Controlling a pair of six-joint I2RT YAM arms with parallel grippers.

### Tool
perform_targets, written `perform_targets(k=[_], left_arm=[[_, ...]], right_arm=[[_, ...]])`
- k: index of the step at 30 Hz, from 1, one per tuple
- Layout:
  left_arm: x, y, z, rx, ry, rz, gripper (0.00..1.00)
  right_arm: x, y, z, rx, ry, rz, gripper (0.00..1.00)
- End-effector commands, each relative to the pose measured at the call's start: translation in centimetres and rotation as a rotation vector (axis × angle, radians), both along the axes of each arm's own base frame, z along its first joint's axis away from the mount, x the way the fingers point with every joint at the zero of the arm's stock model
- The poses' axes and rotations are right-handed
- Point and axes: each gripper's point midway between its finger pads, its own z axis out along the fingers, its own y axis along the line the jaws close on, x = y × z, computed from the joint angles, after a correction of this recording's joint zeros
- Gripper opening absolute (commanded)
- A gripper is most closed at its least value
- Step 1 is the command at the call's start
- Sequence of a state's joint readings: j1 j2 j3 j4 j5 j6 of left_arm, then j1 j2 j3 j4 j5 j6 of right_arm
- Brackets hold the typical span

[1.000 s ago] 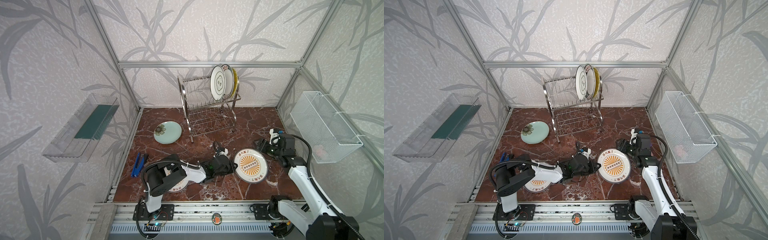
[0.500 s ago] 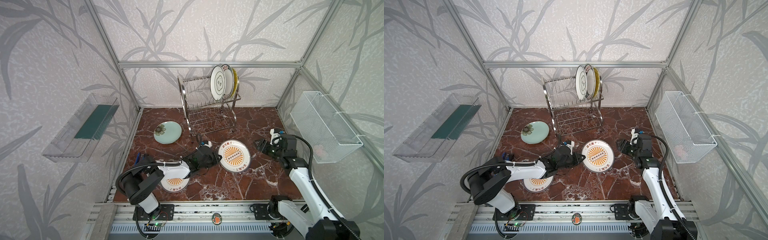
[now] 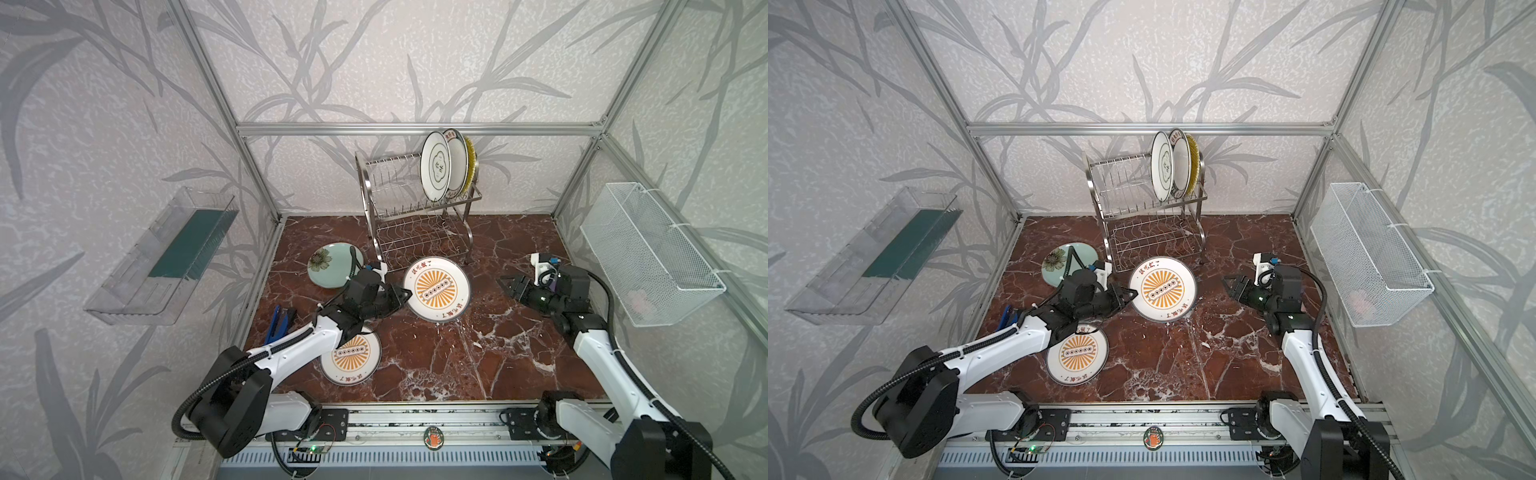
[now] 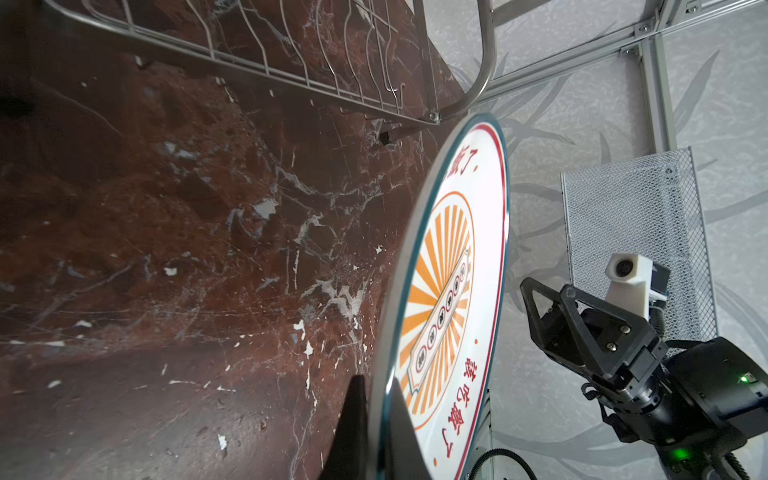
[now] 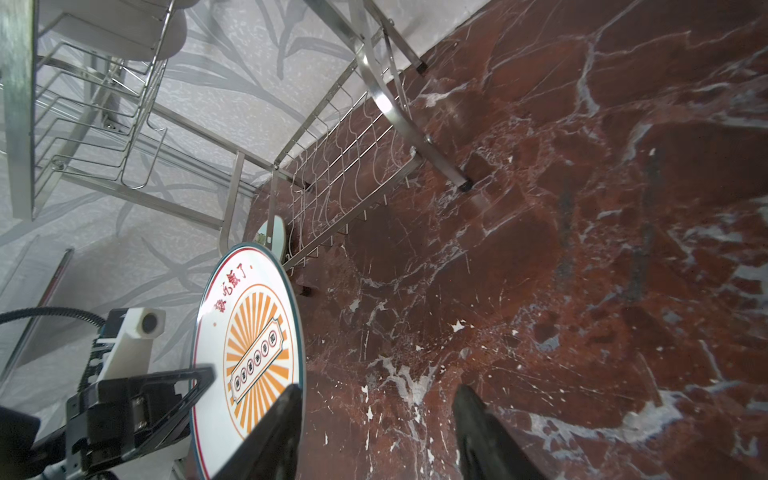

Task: Load the plates into the dish rack
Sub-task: 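Tilt the sunburst plate upright with the left gripper toward the right gripper, then grasp the upright sunburst plate rim with the right gripper while the left holds it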

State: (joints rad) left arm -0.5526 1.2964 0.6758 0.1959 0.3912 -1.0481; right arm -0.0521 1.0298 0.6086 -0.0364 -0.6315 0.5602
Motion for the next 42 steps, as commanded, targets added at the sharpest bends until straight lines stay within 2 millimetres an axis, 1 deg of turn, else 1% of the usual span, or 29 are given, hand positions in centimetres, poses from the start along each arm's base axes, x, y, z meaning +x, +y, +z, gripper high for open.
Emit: perform_targets(k=[1,5,11,15,19,27,36,42], left_arm=[[0.0,-1.0,2.4,-0.074,-0.037,-0.089,0.0],[1.1,-0.7,2.4,-0.083,-0.046,-0.075,0.0],[2.3,-1.3,3.1,-0.131,-0.076,-0.07,0.0],[2.8,-1.6,3.6,-0.168,-0.094,-0.068,0.0],[3.0,-1.5,3.7,-0.166,-0.107,-0.056,0.0],[3.2,-1.4,3.5,-0.157,-0.114,-0.048,0.0],[3.3,-1.4,3.5,-0.155,-0.12,-0.044,0.0],[3.3,-1.3,3.5,-0.15,-0.125,-0.042,0.0]], right_arm=[[0.1,1.4,0.9,0.072,-0.04,0.062,0.56],[0.2,2.7,0.5,0.088,-0.038,0.097,0.52],[0.6,5.5,-0.1,0.112,-0.006,0.143,0.49],[1.0,7.2,-0.5,0.117,0.008,0.18,0.46],[1.2,8.5,-0.5,0.132,0.009,0.21,0.4],[1.5,9.7,-0.7,0.142,0.018,0.233,0.31],[1.5,10.9,-0.4,0.161,0.017,0.258,0.16],[1.3,11.6,-0.5,0.167,0.025,0.272,0.13]])
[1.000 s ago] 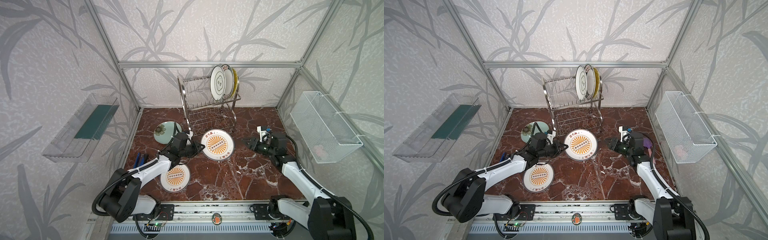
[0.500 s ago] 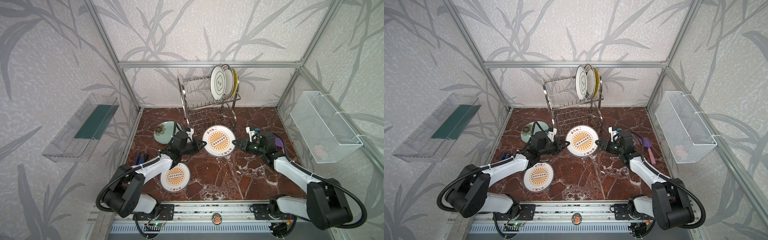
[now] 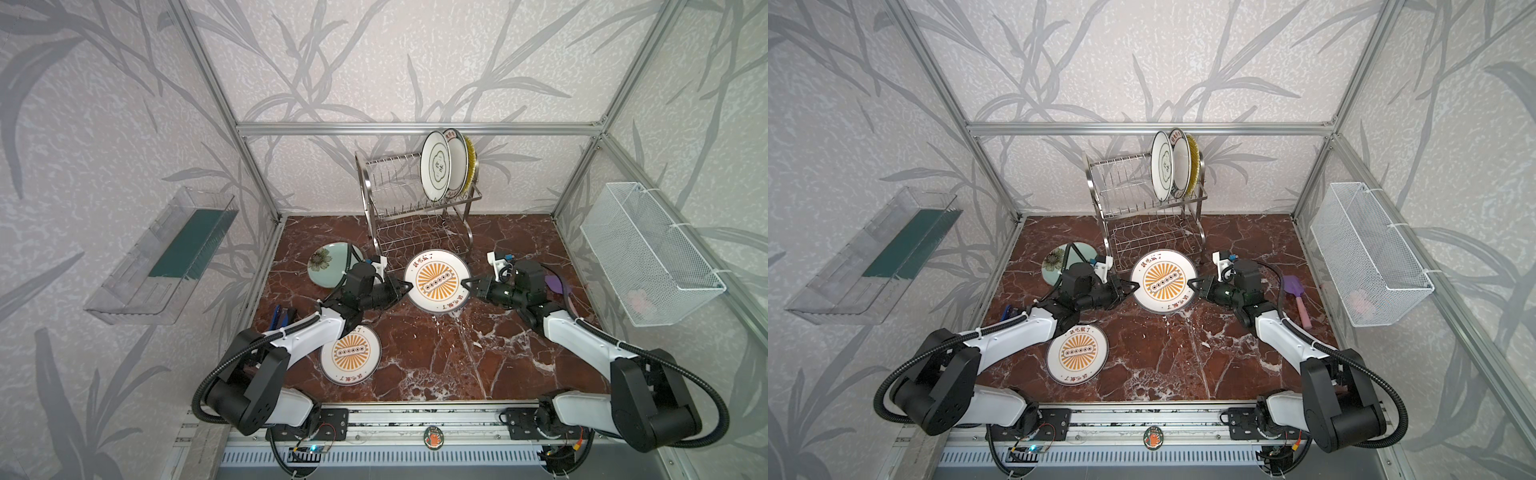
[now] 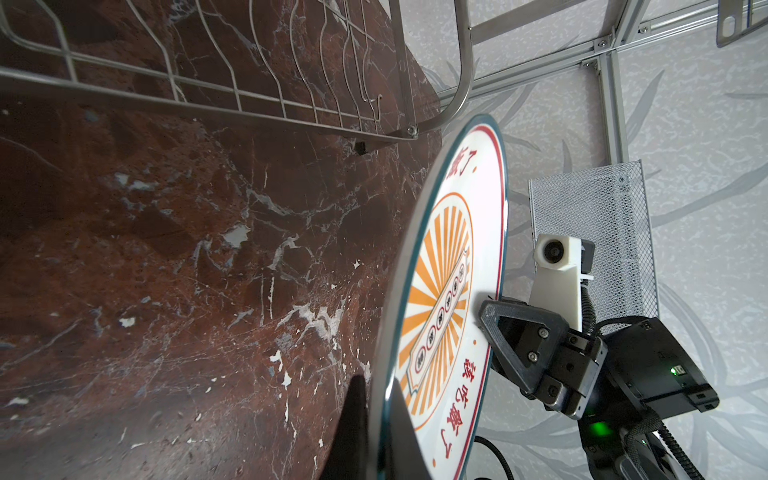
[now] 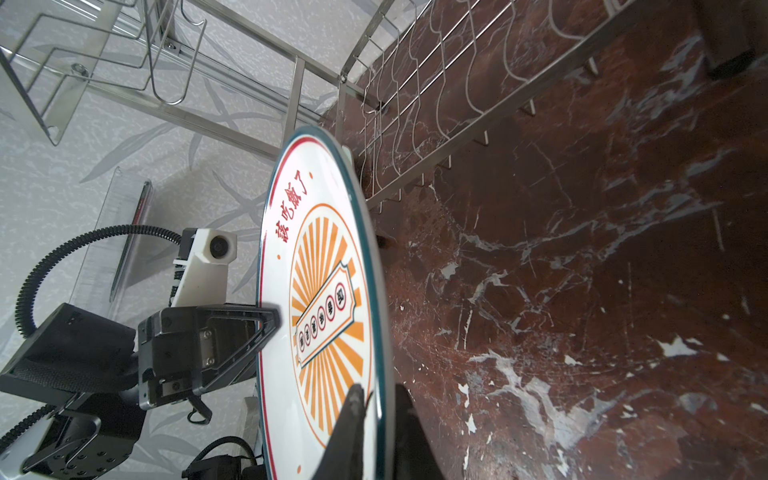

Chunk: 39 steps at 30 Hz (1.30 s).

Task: Load the plates into the dish rack
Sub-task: 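Grasp the upright sunburst plate rim with the right gripper while the left holds it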

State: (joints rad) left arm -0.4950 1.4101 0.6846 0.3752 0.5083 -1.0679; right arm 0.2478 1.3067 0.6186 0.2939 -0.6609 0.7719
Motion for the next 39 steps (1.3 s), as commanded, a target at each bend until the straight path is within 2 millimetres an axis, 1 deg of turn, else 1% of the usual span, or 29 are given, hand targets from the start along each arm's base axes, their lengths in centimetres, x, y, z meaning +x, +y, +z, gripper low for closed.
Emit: perform_targets(k=[1,9,13,19,25,27,32,37,39], left_arm=[[1.1,-0.5,3.4,-0.058,-0.101,0.0,0.0],[0.9,-0.4,3.0,-0.041,-0.102,0.01,0.0],[0.8,-0.3,2.6,-0.034,-0.097,0.015,0.0],[0.8,0.1,2.6,-0.014,-0.103,0.028,0.0],[0.6,0.9,2.3,0.037,-0.101,0.053,0.0],[0.5,1.1,2.3,0.039,-0.102,0.057,0.02],[0.5,1.1,2.3,0.045,-0.1,0.059,0.14],[0.5,1.2,2.1,0.055,-0.095,0.06,0.21],[0.5,1.3,2.1,0.059,-0.094,0.061,0.29]], right_arm=[[0.5,1.0,1.8,0.02,-0.056,0.027,0.13],[0.4,1.7,1.7,0.027,-0.046,0.042,0.07],[0.4,2.0,1.6,0.029,-0.042,0.048,0.0],[0.5,2.0,1.6,0.03,-0.036,0.042,0.0],[0.5,1.8,1.8,0.025,-0.042,0.032,0.0],[0.4,1.8,1.9,0.026,-0.044,0.03,0.0],[0.3,1.6,2.2,0.022,-0.053,0.025,0.0],[0.2,1.5,2.5,0.014,-0.061,0.023,0.0],[0.2,1.5,2.5,0.012,-0.062,0.022,0.0]])
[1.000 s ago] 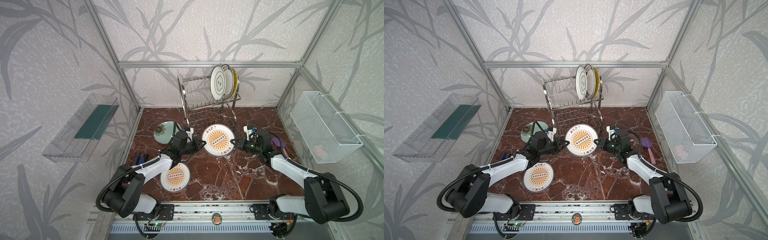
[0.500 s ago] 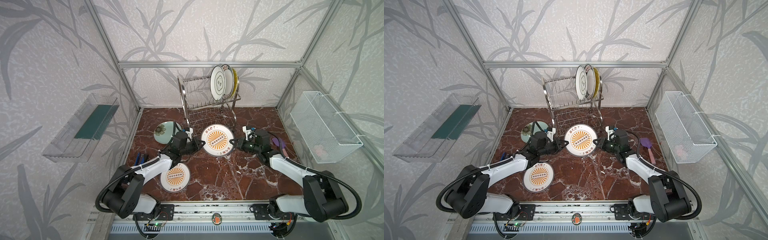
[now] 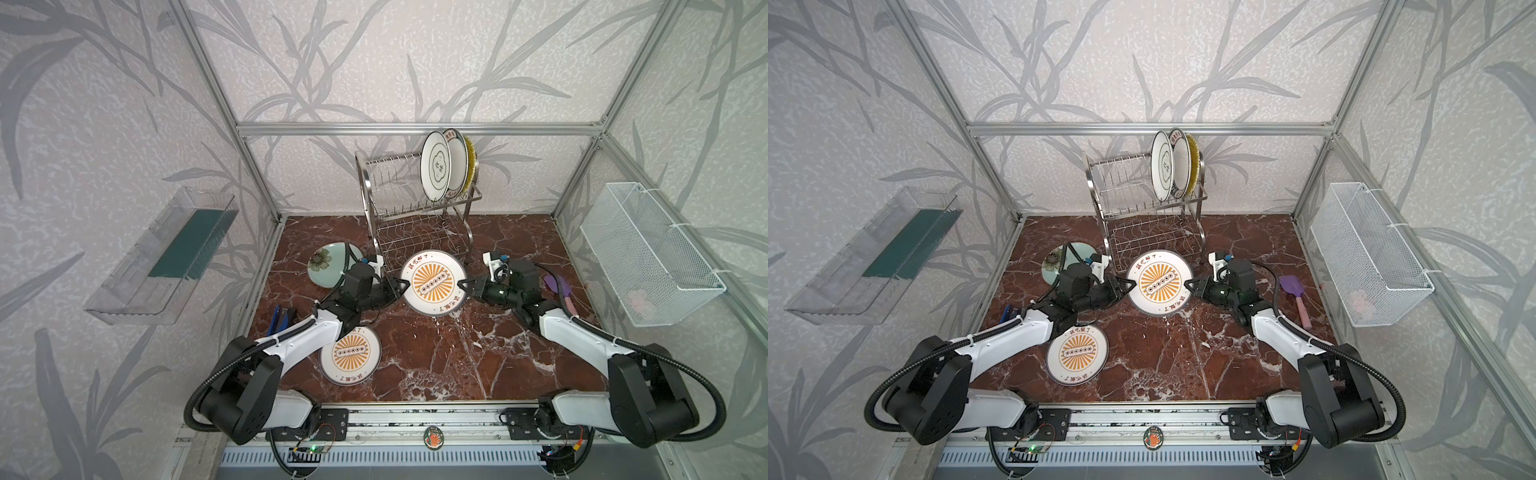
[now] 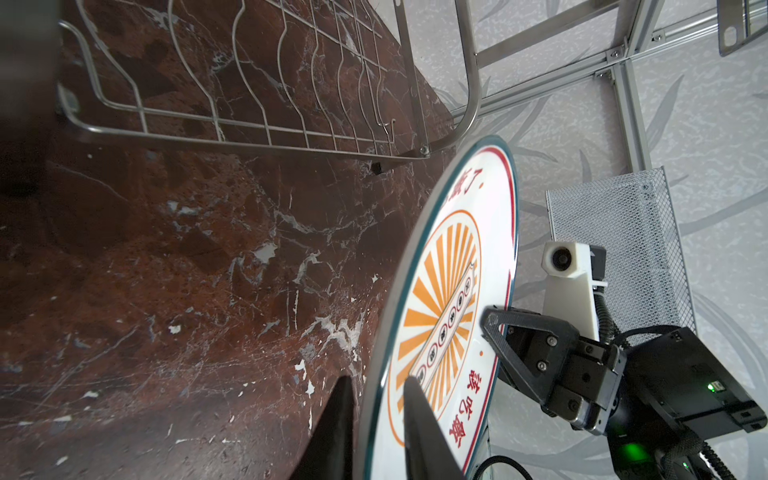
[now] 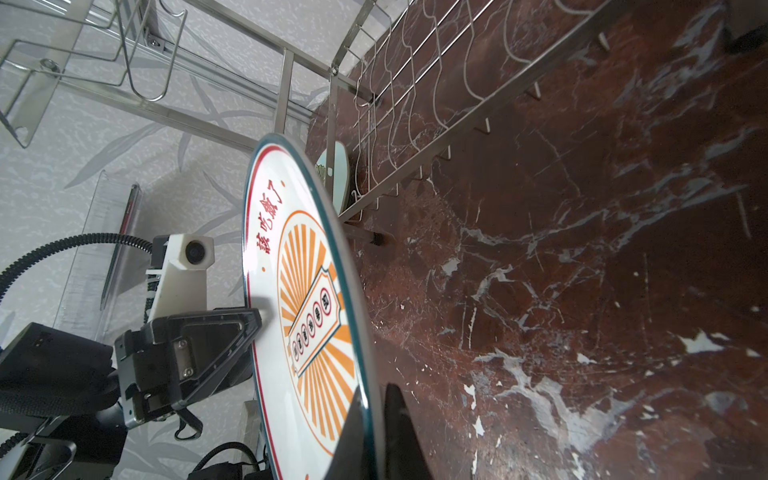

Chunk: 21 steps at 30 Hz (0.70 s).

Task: Load the plates into the dish rack
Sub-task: 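Grasp the upright sunburst plate rim with the right gripper while the left holds it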

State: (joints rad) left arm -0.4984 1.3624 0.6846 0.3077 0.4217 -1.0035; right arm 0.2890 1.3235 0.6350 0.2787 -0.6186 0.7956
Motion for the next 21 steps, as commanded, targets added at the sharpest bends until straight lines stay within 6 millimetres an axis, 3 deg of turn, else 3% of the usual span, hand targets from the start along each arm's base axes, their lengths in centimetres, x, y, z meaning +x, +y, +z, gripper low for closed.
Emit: perform_targets(k=[1,7,21], left_arm=[[0.3,0.0,1.9,-0.015,-0.046,0.011,0.33],[0.1,0.2,1.8,0.009,-0.041,0.008,0.43],[-0.5,1.8,3.0,0.162,-0.058,-0.005,0.52]], right_arm=[[0.2,0.5,2.9,0.021,-0.089,0.028,0.0],[0.3,0.4,2.9,0.012,-0.093,0.023,0.0],[0.4,-0.5,4.5,-0.041,-0.146,0.014,0.0]])
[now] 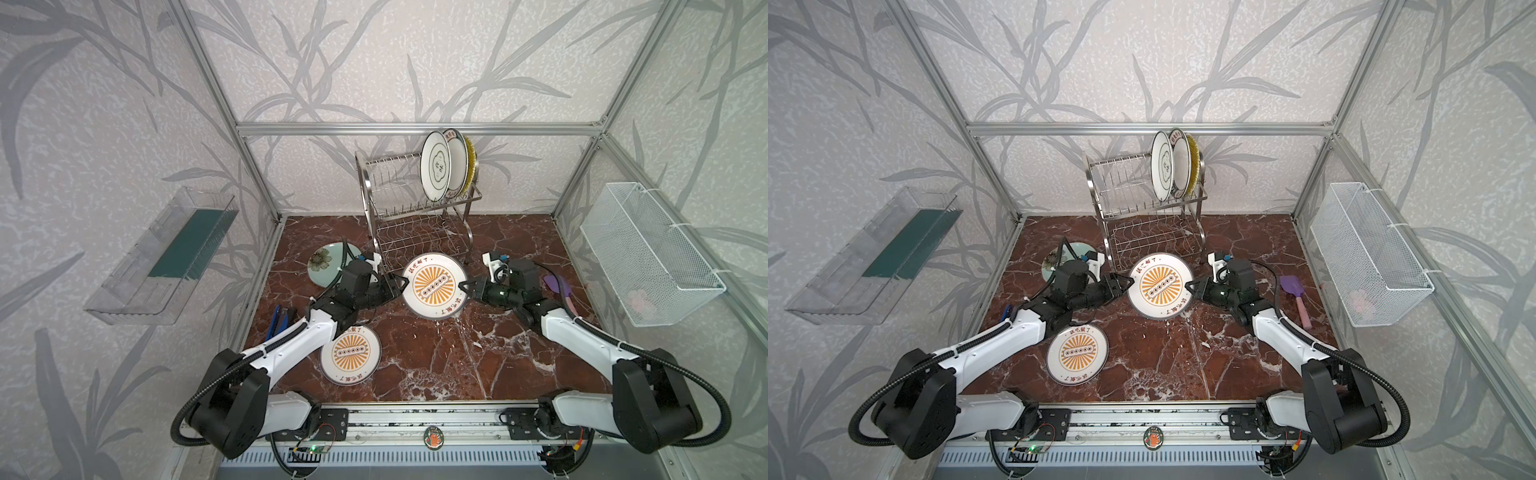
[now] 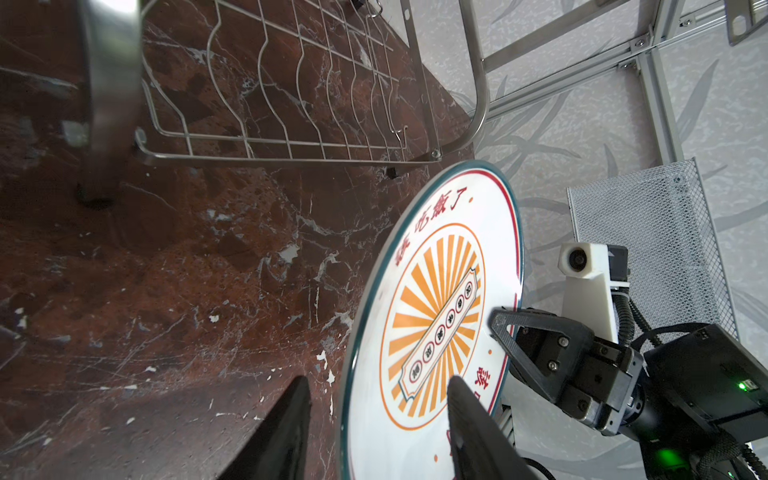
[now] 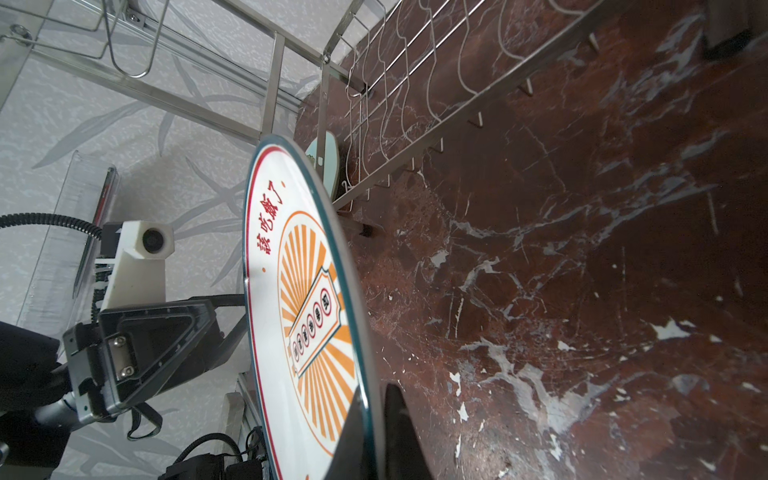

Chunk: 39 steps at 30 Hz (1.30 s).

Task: Load the plates into the dish rack
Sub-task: 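Grasp the upright sunburst plate rim with the right gripper while the left holds it, then lift the sunburst plate toward the upper tier with the right gripper while the left releases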

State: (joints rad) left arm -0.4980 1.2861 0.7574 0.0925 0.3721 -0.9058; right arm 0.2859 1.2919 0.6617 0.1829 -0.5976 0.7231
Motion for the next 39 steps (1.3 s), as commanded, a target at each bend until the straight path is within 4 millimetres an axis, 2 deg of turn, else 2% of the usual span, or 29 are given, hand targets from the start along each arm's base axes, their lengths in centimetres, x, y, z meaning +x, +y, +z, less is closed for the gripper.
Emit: perform_targets(k=[1,6,12,23,26,30,39], left_arm=[[-0.1,0.6,1.8,0.071,-0.039,-0.015,0.52],[-0.5,1.8,3.5,0.169,-0.059,-0.029,0.53],[-0.7,3.3,6.6,0.271,-0.107,-0.05,0.54],[0.4,5.6,12.4,0.403,-0.234,-0.111,0.54],[0.6,5.7,13.2,0.438,-0.29,-0.141,0.54],[0.9,6.3,13.1,0.483,-0.315,-0.14,0.54],[0.6,6.6,13.1,0.453,-0.392,-0.105,0.54]], right_arm=[[0.6,-0.2,4.4,0.012,-0.13,0.008,0.0],[0.5,-0.9,5.9,-0.015,-0.168,-0.001,0.0],[0.3,-1.5,7.7,-0.045,-0.226,0.011,0.0],[-0.5,-1.6,11.9,-0.054,-0.319,0.037,0.0],[-0.7,-1.8,13.3,-0.063,-0.349,0.038,0.0],[-0.8,-1.9,15.4,-0.07,-0.393,0.033,0.0],[0.0,-2.1,22.2,-0.059,-0.543,-0.001,0.0]])
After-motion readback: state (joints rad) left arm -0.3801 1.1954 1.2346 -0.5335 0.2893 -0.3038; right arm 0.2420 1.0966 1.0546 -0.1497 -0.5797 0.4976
